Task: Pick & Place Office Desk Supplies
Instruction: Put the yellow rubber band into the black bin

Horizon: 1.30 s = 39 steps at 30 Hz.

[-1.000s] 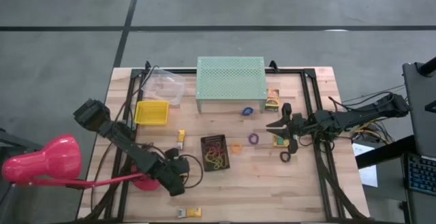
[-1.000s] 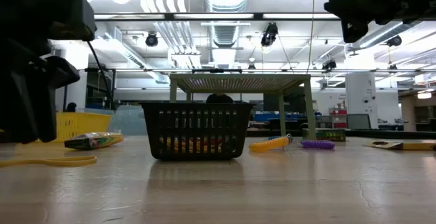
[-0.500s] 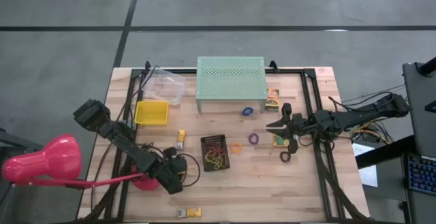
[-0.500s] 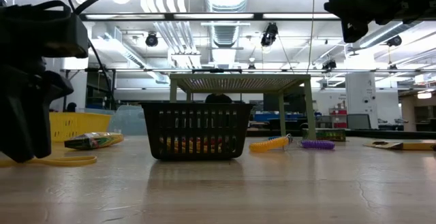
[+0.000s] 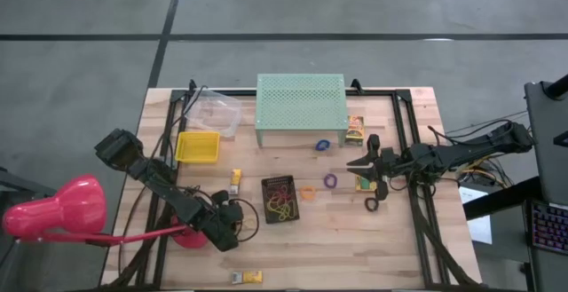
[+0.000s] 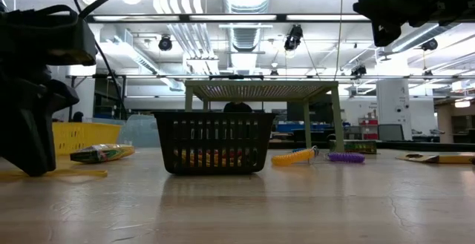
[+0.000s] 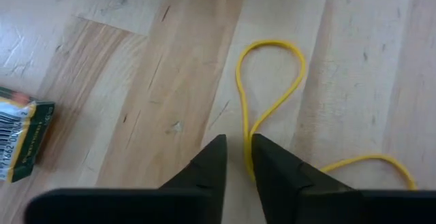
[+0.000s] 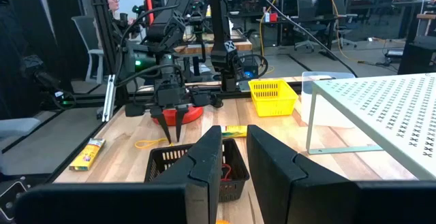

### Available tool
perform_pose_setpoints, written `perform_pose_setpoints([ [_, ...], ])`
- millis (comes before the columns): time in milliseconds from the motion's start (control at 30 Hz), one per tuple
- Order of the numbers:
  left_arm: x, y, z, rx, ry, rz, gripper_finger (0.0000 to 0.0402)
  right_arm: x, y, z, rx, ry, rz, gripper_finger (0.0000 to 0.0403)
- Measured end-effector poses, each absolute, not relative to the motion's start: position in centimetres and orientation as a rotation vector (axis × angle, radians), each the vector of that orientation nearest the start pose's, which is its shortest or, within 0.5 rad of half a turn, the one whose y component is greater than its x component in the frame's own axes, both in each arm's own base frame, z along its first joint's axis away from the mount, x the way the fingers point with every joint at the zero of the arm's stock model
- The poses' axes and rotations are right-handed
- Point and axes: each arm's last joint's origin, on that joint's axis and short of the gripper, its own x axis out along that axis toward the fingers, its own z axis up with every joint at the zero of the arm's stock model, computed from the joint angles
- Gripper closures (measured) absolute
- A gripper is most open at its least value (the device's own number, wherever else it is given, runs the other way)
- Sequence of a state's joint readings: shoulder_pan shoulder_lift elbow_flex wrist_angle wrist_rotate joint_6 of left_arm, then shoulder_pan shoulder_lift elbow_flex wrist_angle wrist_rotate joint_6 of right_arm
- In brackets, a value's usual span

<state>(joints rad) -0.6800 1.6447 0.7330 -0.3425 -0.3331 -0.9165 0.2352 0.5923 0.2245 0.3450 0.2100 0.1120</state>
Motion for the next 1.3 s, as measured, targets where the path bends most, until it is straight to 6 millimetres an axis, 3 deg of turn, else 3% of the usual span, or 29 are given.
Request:
perform_pose_setpoints([
  [200,21.4,-16.1,12.0,-0.207,1.094,0.216,0.0395,14.5,2.8,21.7,0.107,0.023,0.024,0.0335],
  [567,21.3,-15.9,12.4,-0.21,1.082,0.217,0.0398,14.5,2.8,21.7,0.107,0.023,0.024,0.0335],
  [933,21.6,-15.9,17.5,-0.173,0.985,0.191,0.0398,14.5,2.8,21.7,0.107,0.024,0.024,0.0335],
  [1300,22.4,-15.3,22.2,-0.014,0.822,0.184,0.0399,14.5,2.8,21.7,0.107,0.024,0.024,0.0335],
])
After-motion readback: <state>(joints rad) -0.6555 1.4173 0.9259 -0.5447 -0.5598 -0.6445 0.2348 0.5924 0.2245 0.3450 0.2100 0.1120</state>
